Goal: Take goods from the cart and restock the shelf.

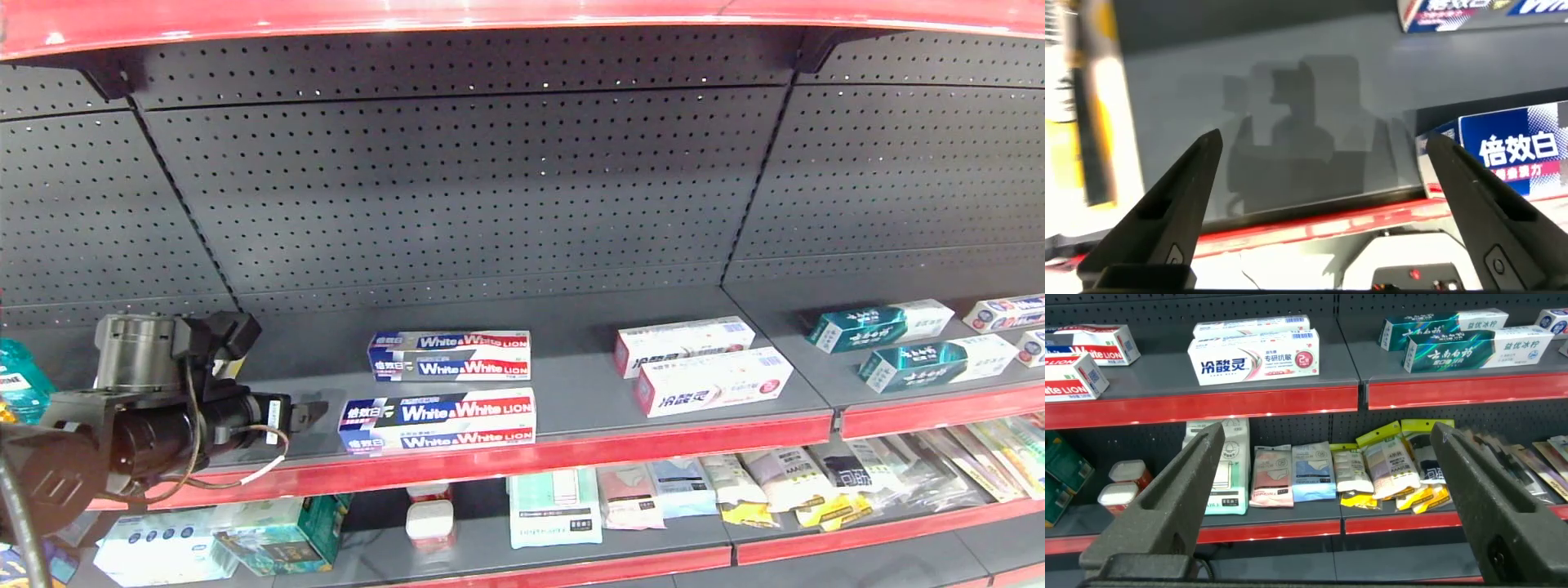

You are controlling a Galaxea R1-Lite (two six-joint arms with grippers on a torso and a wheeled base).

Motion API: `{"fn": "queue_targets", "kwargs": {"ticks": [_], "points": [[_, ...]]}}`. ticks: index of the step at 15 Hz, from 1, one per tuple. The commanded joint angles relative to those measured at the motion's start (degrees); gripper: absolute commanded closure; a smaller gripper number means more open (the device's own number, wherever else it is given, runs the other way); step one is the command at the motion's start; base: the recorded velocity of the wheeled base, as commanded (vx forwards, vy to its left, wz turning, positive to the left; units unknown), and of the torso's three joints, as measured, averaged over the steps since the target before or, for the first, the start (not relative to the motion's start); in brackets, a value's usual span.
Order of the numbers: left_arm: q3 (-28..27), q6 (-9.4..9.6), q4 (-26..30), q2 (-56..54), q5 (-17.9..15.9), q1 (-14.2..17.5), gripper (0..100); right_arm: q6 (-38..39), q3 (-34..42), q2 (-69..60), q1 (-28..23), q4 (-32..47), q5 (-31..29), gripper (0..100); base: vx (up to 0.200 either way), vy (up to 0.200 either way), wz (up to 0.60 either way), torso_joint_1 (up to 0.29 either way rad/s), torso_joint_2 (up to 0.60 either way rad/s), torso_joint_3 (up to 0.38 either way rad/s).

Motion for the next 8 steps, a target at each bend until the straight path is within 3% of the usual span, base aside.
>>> {"fn": "queue_targets", "kwargs": {"ticks": [1, 4, 8], "points": [[0.8, 0.52, 0.6, -4.0, 0.0, 1.4, 0, 0.0, 0.0, 0.0, 0.0, 0.0, 0.0, 0, 0.000, 0.000, 0.00, 0.000, 0.00, 0.000], [4.1, 1.14, 2.0, -10.5, -0.1, 3.9, 0, 0.0, 0.0, 0.0, 0.0, 0.0, 0.0, 0, 0.000, 0.000, 0.00, 0.000, 0.00, 0.000], [5.3, 0.96, 1.7, -8.2, -0.2, 3.6, 0, 0.0, 0.0, 0.0, 0.0, 0.0, 0.0, 0, 0.000, 0.000, 0.00, 0.000, 0.00, 0.000]]}}
